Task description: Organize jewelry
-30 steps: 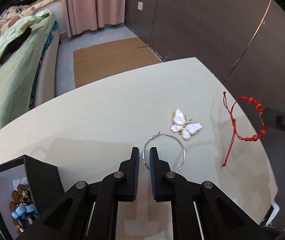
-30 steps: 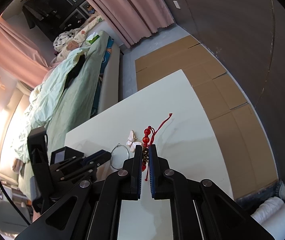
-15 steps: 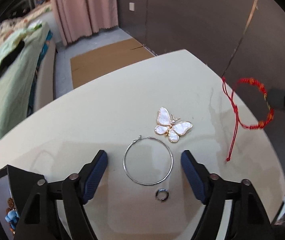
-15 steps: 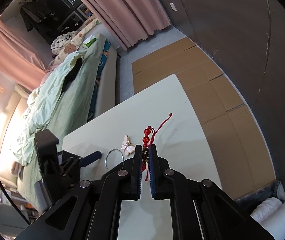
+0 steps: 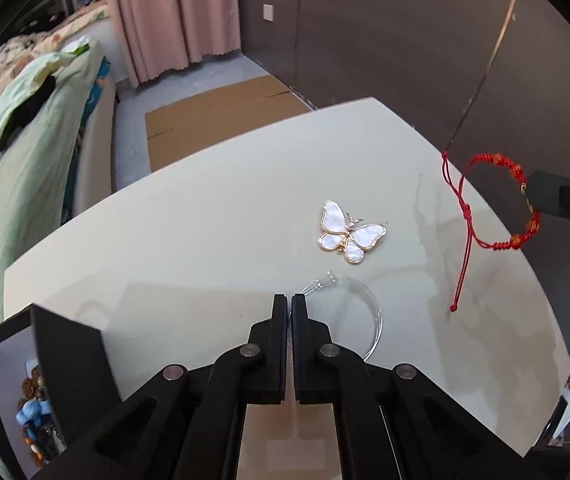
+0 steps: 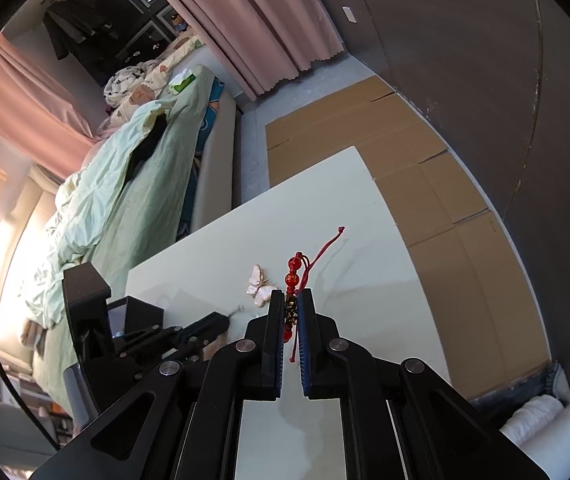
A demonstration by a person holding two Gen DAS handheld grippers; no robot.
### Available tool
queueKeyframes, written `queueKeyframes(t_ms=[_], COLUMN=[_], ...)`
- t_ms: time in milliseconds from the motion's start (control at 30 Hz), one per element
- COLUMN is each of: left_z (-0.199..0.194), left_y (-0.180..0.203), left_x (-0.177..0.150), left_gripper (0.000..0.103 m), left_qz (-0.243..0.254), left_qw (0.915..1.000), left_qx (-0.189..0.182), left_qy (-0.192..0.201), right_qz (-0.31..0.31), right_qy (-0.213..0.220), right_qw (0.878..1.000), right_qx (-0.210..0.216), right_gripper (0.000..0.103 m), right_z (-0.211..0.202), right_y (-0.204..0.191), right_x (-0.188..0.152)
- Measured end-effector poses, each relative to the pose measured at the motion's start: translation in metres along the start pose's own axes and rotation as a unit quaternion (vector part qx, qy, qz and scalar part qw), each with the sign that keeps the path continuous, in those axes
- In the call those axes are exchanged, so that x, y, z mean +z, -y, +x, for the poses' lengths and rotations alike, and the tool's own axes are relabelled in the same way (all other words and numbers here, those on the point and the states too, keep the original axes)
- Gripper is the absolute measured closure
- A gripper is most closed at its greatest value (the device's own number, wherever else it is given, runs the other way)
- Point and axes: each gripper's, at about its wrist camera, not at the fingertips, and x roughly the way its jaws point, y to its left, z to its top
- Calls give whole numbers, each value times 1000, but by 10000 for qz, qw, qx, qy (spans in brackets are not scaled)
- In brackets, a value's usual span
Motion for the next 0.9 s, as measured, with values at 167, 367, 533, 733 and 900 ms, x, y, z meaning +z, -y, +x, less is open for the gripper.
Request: queueKeyframes(t_ms=[167, 367, 533, 733, 900], left_z=[-6, -14, -14, -10, -1], left_y=[-9, -4, -3, 0, 9], left_x=[-1, -4, -8, -9, -9], left_gripper=[101, 84, 9, 18, 25], left_qz=[-270, -333, -567, -1003, -1338], left_qw=[9995, 9992, 9981, 9949, 9904], left_qx=[-161, -212, -238, -73, 205], left_qy=[-57, -56, -7, -107, -287], right_qz=[-61, -66, 56, 158, 170], right_qy=[-52, -29, 52, 224, 280], right_qw=[10000, 10000, 10000, 9996, 9995], right_qx=[10, -18, 16, 95, 18], right_gripper=[95, 95, 95, 95, 95], right_z=[2, 1, -6, -17, -24], right_y=[-3, -5, 2, 5, 11], right_x=[-4, -7, -6, -2, -1])
